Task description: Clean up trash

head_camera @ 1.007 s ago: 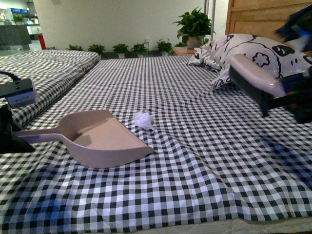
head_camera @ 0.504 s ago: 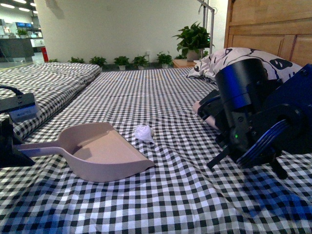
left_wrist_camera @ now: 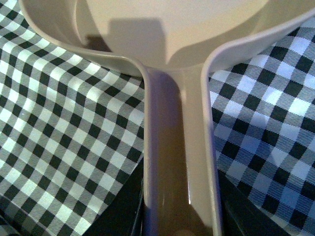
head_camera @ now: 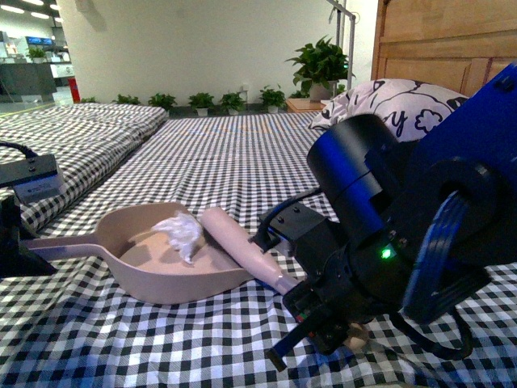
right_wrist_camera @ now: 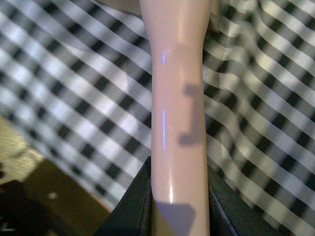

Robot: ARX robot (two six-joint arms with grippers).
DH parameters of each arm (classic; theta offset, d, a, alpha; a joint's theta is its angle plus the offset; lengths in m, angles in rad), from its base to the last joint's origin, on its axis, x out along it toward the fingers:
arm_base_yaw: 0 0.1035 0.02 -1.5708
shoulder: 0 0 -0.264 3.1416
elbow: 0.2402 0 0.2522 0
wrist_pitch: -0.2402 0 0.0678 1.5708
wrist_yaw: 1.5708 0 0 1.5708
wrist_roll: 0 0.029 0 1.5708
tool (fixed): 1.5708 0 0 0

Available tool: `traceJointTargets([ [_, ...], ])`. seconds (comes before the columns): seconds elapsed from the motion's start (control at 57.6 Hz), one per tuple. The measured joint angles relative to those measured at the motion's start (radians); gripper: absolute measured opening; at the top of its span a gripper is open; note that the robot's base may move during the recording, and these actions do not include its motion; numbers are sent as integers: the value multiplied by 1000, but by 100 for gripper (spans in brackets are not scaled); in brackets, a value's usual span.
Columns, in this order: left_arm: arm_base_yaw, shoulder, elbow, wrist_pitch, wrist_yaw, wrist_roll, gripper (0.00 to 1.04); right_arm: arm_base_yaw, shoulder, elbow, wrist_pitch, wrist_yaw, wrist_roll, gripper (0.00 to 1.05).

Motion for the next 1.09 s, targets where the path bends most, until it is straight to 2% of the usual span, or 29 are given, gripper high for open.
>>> traceJointTargets([
  [0.191, -2, 0, 0, 0, 1, 0, 27, -44, -53, 0, -11, 37, -8, 21],
  [0.399, -1, 0, 0, 0, 0, 0, 27, -184, -128, -18, 26, 132, -25, 21],
  [0.538, -1, 0, -2, 6, 5, -4, 27, -262, -208, -54, 71, 148, -26, 21],
  [0.625, 0, -29, -88, 200, 61, -94, 27, -307, -277, -89, 98, 128, -23, 21],
  [0.816, 0, -142, -266, 586, 93, -412, 27, -418, -500, -198, 94, 54, -14, 21],
  [1.094, 8, -406, -473, 910, 60, -769, 27, -593, -860, -322, -13, -58, 28, 21],
])
